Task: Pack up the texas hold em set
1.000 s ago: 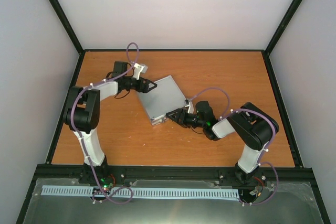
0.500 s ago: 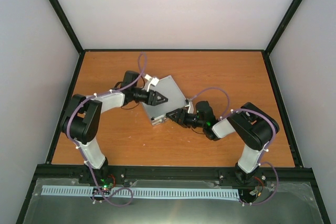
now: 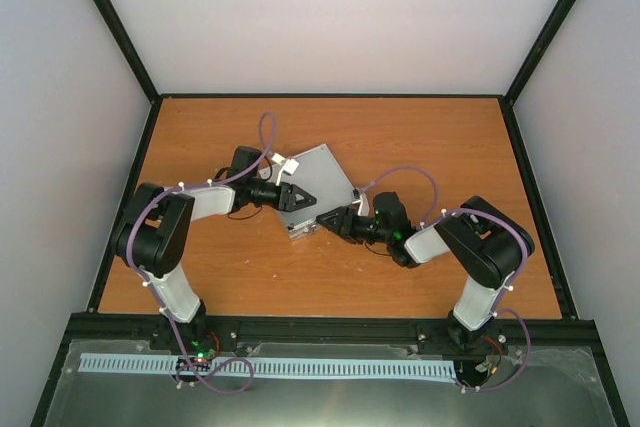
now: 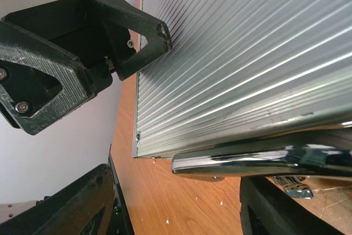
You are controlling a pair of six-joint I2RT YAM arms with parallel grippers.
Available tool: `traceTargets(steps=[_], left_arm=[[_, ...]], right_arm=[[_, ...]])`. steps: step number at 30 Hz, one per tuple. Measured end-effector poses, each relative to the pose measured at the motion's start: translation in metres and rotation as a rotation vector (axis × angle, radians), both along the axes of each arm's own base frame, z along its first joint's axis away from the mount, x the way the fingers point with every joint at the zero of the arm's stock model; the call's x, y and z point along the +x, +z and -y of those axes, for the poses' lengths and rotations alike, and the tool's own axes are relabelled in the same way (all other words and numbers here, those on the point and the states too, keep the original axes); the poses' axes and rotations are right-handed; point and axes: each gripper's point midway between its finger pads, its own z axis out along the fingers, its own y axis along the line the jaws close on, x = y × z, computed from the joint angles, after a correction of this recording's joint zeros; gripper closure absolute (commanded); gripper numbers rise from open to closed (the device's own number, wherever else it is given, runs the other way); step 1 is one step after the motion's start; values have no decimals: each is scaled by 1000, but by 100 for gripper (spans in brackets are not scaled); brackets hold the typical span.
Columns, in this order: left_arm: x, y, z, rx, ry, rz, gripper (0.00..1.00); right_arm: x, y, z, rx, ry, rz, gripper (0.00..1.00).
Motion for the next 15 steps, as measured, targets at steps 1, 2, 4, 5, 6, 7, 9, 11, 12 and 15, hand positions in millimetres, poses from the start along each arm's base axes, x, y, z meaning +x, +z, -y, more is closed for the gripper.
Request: traceTargets(steps=[1, 2, 4, 5, 6, 7, 9, 11, 12, 15], left_arm=[[0, 0, 0, 0, 0, 2, 50], [0, 0, 0, -1, 0, 3, 50], [0, 0, 0, -2, 0, 5, 50], [0, 0, 0, -1, 1, 6, 50], [0, 0, 0, -2, 1, 6, 50], [0, 0, 0, -2, 0, 7, 50], [0, 0, 0, -3, 0, 8, 50], [0, 0, 0, -3, 0, 10, 50], [0, 0, 0, -4, 0, 11, 50], [0, 0, 0, -4, 0, 12, 50]], right_arm=[[0, 0, 0, 0, 0, 0, 37], [0, 0, 0, 1, 0, 1, 37], [0, 0, 0, 1, 1, 1, 37], [0, 1, 0, 2, 1, 1, 37], [0, 1, -1, 3, 2, 1, 37], [0, 1, -1, 3, 2, 1, 37], [0, 2, -1, 5, 3, -1, 37], [0, 2, -1, 7, 4, -3, 37], [0, 2, -1, 8, 4, -5, 37], [0, 2, -2, 11, 6, -8, 37]])
